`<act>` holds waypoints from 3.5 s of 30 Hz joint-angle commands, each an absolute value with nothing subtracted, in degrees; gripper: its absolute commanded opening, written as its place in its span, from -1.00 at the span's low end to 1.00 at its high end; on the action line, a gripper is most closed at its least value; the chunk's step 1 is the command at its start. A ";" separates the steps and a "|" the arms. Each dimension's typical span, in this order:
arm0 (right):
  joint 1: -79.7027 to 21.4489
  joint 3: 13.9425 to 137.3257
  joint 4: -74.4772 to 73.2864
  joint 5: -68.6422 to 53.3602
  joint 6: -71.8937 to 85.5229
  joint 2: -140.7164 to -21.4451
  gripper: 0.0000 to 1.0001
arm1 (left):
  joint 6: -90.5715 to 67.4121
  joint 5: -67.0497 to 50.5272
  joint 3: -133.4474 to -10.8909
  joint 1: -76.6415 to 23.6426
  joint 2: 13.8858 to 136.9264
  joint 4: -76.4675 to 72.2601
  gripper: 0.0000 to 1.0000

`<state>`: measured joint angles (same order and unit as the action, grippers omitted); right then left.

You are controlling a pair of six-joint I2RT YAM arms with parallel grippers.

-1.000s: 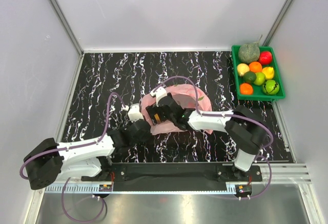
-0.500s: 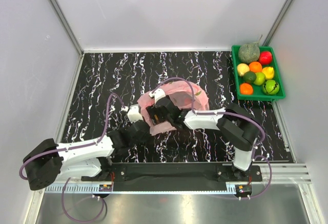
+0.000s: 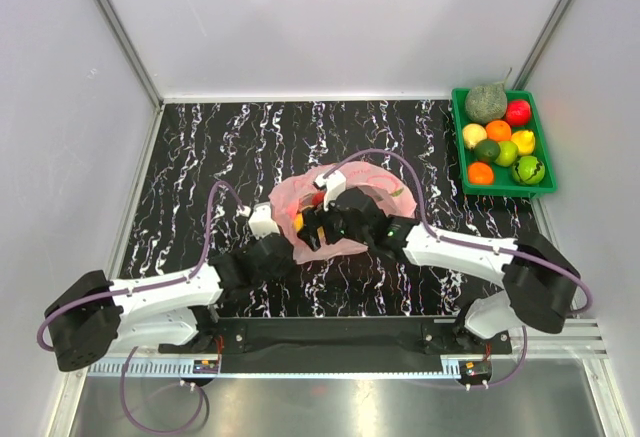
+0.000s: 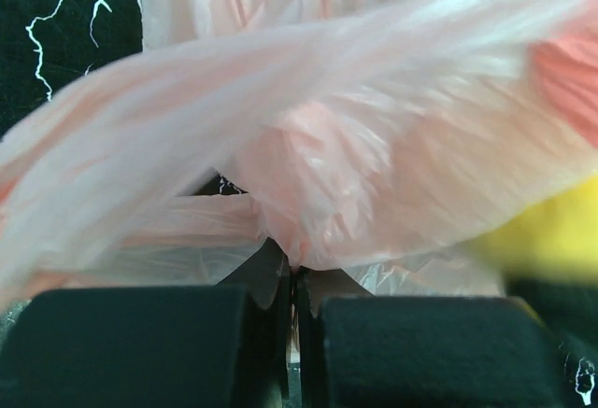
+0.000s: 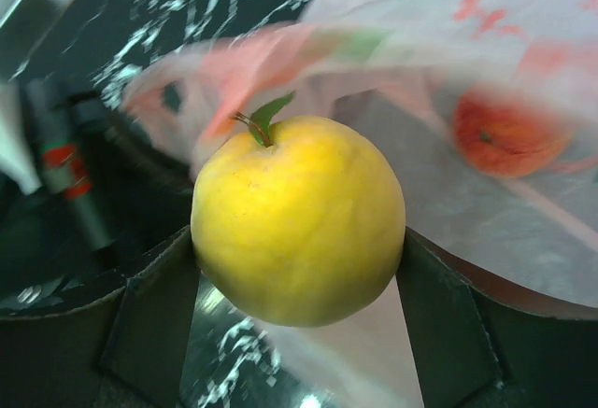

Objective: Untie the knot of the plastic bag and take out the fruit

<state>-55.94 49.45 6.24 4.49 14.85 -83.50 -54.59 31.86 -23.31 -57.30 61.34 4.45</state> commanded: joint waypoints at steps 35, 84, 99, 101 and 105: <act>-2.13 83.92 -24.34 20.93 21.44 -89.06 -1.00 | -52.03 28.57 -26.63 -57.22 61.17 0.44 -1.00; -7.51 81.94 -21.45 -16.34 14.51 -74.64 0.99 | -49.83 26.02 -24.87 -57.22 55.46 -1.41 -1.00; -39.10 54.58 -13.46 -13.03 9.76 -61.34 0.99 | -50.36 24.08 -23.91 -57.22 58.27 -3.60 -1.00; -41.21 55.02 -11.88 -7.93 8.27 -63.62 1.00 | -50.89 23.56 -23.56 -57.22 58.88 -3.87 -1.00; -42.80 57.74 -12.83 -4.58 6.24 -70.39 1.00 | -51.33 23.38 -23.38 -57.22 59.50 -3.87 -1.00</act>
